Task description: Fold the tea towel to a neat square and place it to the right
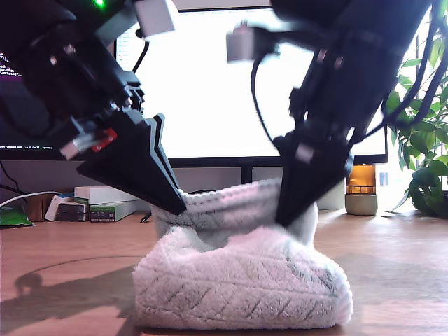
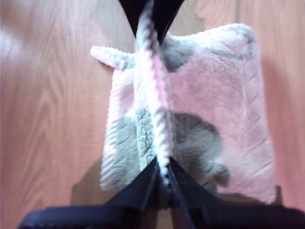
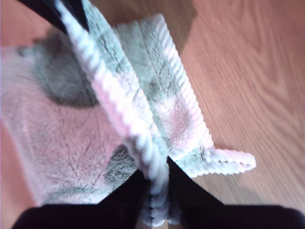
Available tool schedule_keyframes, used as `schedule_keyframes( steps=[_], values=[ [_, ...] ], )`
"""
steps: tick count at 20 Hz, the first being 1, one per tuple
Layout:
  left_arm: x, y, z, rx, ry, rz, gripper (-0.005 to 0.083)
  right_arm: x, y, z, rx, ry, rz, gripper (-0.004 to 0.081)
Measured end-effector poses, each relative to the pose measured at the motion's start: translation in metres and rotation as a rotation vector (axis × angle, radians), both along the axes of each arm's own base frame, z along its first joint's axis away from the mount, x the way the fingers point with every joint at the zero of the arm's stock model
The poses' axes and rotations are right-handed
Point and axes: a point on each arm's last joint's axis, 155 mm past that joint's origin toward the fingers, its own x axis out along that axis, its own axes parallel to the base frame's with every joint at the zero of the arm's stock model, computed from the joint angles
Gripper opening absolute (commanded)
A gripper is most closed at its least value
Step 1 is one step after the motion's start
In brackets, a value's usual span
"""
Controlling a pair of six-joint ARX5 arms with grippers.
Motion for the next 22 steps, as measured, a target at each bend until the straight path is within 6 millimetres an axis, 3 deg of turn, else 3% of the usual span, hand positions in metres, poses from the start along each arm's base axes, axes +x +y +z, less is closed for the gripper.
schedule_keyframes(
  steps=[5,12,16,20,22],
  values=[
    [0.021,0.006,0.005,-0.033,-0.029,0.051,-0.0024,0.009,0.006,-0.009,0.000,-0.014,0.013,-0.0012],
    [0.013,0.000,0.003,-0.069,0.026,0.013,-0.0024,0.005,-0.001,-0.023,-0.041,0.029,0.023,-0.0012],
    [0.013,-0.001,-0.015,-0.042,0.061,0.013,-0.0024,0.005,-0.004,-0.017,-0.055,0.046,0.022,-0.0012],
    [0.017,0.000,-0.017,-0.043,0.056,0.020,-0.0023,0.009,0.000,-0.014,-0.040,0.035,0.023,-0.0012],
    [0.019,0.001,-0.017,-0.044,0.057,0.025,0.0032,0.007,0.000,-0.022,-0.054,0.055,0.024,-0.0009]
  ],
)
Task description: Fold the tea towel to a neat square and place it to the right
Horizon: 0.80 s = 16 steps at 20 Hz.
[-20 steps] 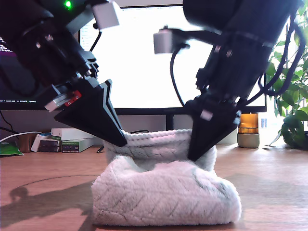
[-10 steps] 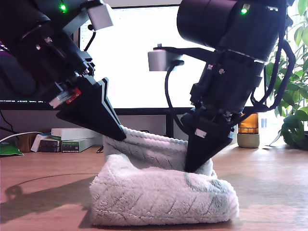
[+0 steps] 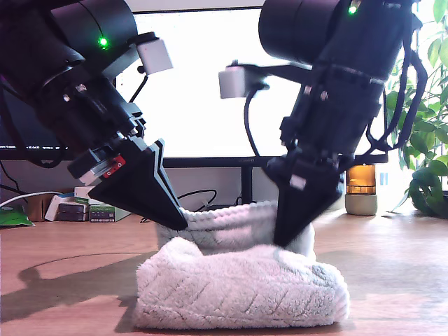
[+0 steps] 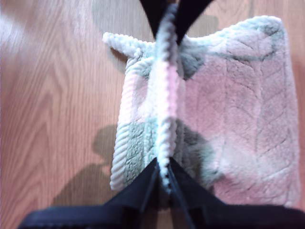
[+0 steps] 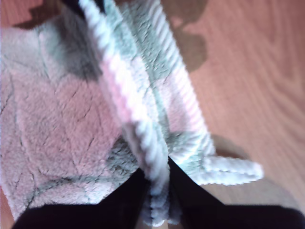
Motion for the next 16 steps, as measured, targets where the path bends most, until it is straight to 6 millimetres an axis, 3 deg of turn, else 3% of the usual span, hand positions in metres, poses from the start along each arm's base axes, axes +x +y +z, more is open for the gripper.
schedule_keyframes(
  steps=[5,9,13,16],
  values=[
    [0.002,0.002,0.000,0.004,-0.002,0.008,0.0206,0.000,-0.003,-0.014,-0.034,0.023,-0.004,0.0123],
    [0.008,0.002,0.003,-0.009,-0.021,0.017,0.0220,0.003,-0.003,-0.013,-0.031,0.011,-0.010,0.0266],
    [0.009,0.002,0.003,-0.006,-0.025,0.022,0.0222,0.008,-0.005,-0.011,-0.039,-0.008,-0.021,0.0315],
    [0.023,0.008,0.005,0.008,-0.073,0.064,0.0222,0.019,-0.005,-0.001,-0.052,-0.051,-0.040,0.0336]
  ],
)
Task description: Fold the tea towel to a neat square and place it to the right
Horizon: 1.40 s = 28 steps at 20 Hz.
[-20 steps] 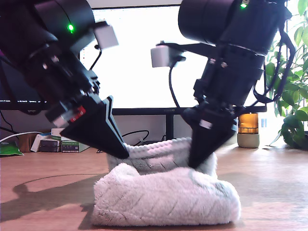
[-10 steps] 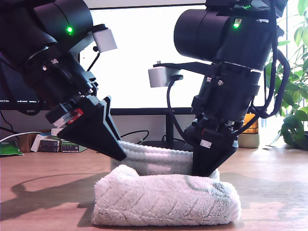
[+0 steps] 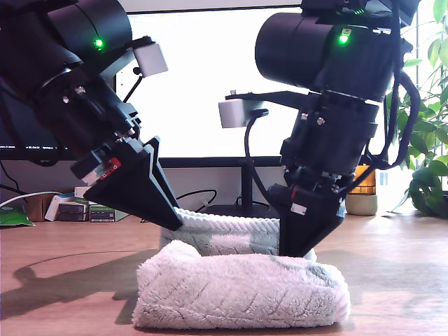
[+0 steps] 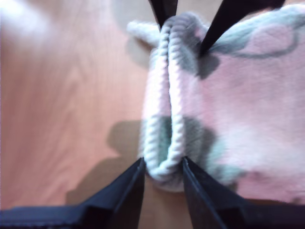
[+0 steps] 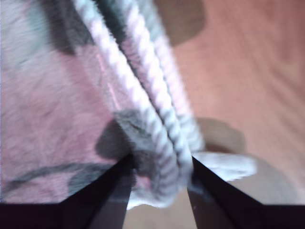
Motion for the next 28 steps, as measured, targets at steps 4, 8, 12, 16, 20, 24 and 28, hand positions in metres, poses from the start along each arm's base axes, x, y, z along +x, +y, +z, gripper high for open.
schedule_keyframes(
  steps=[4,8,12,16,20,24,28],
  values=[
    [0.016,0.009,0.006,-0.013,-0.034,0.045,0.0221,0.011,0.007,0.024,0.005,-0.018,-0.004,0.0336],
    [0.021,0.017,0.027,-0.066,-0.032,0.123,-0.0015,0.002,0.000,0.029,-0.036,0.034,-0.004,0.0137],
    [0.009,0.020,0.073,-0.162,-0.064,0.150,-0.0021,-0.005,-0.004,0.036,-0.031,0.054,-0.026,-0.0003],
    [-0.009,0.016,0.107,-0.308,0.004,0.196,-0.0021,0.010,0.020,0.073,0.146,0.018,-0.133,-0.0002],
    [-0.022,0.017,0.099,-0.319,0.115,0.224,-0.0021,0.009,0.032,0.079,0.248,0.071,-0.228,-0.0002],
    [-0.025,0.015,0.101,-0.339,0.147,0.233,-0.0021,0.022,0.041,0.094,0.299,-0.007,-0.273,-0.0002],
    [-0.020,0.024,0.122,-0.394,0.103,0.263,-0.0021,0.016,0.032,0.131,0.383,-0.126,-0.290,-0.0002]
  ],
)
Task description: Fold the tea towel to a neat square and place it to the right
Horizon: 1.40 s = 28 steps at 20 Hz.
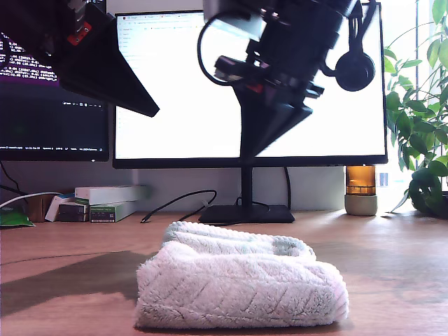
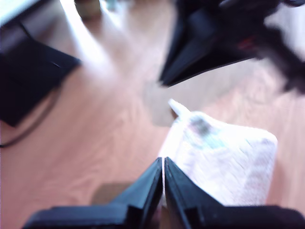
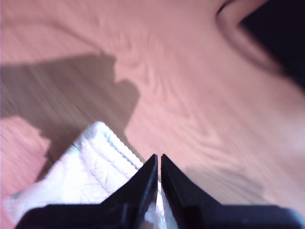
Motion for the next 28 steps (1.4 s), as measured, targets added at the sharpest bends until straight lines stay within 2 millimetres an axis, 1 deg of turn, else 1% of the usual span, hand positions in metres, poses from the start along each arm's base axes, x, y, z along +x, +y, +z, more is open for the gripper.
schedule_keyframes(
  steps=[2,3,4,5,7,9,10,11,13,15,16,19,22,24,26,28],
  values=[
    [0.005,0.002,0.017,-0.064,-0.041,0.034,-0.0021,-0.007,-0.009,0.016,0.064,-0.064,-0.014,-0.0002],
    [0.006,0.004,0.022,-0.095,-0.062,0.049,-0.0021,-0.010,-0.013,0.021,0.095,-0.094,-0.020,-0.0002],
    [0.003,0.005,0.019,-0.114,-0.072,0.055,-0.0021,-0.013,-0.017,0.020,0.123,-0.115,-0.029,-0.0002],
    [-0.001,0.007,0.012,-0.132,-0.067,0.063,-0.0021,-0.017,-0.021,0.018,0.148,-0.140,-0.030,-0.0002],
    [-0.008,0.008,-0.013,-0.161,-0.028,0.074,-0.0021,-0.024,-0.023,0.013,0.197,-0.189,-0.020,-0.0002],
    [-0.016,0.008,-0.039,-0.167,0.004,0.076,-0.0021,-0.034,-0.019,0.010,0.256,-0.241,0.006,-0.0002],
    [-0.022,0.007,-0.049,-0.167,0.010,0.062,-0.0021,-0.038,-0.016,0.006,0.284,-0.265,0.017,-0.0002],
    [-0.027,0.005,-0.057,-0.172,0.009,0.046,-0.0021,-0.042,-0.013,-0.001,0.304,-0.282,0.027,-0.0002],
    [-0.033,0.002,-0.065,-0.186,0.005,0.022,-0.0021,-0.047,-0.016,-0.024,0.303,-0.266,0.026,-0.0002],
    [-0.035,-0.002,-0.072,-0.190,0.021,0.001,-0.0021,-0.049,-0.020,-0.048,0.266,-0.219,0.016,-0.0002],
    [-0.034,-0.005,-0.077,-0.189,0.034,-0.009,-0.0021,-0.049,-0.021,-0.052,0.258,-0.212,0.011,-0.0002],
    [-0.033,-0.014,-0.094,-0.184,0.072,-0.037,-0.0021,-0.045,-0.019,-0.044,0.284,-0.237,0.007,-0.0002],
    [-0.034,-0.021,-0.110,-0.178,0.111,-0.066,-0.0021,-0.040,-0.024,-0.044,0.282,-0.240,-0.012,-0.0002],
    [-0.035,-0.025,-0.115,-0.184,0.123,-0.084,-0.0021,-0.039,-0.025,-0.044,0.281,-0.240,-0.015,-0.0002],
    [-0.037,-0.029,-0.114,-0.193,0.117,-0.102,-0.0021,-0.039,-0.025,-0.044,0.281,-0.240,-0.016,-0.0002],
    [-0.041,-0.032,-0.122,-0.185,0.138,-0.117,-0.0021,-0.039,-0.025,-0.044,0.281,-0.240,-0.016,-0.0002]
  ],
)
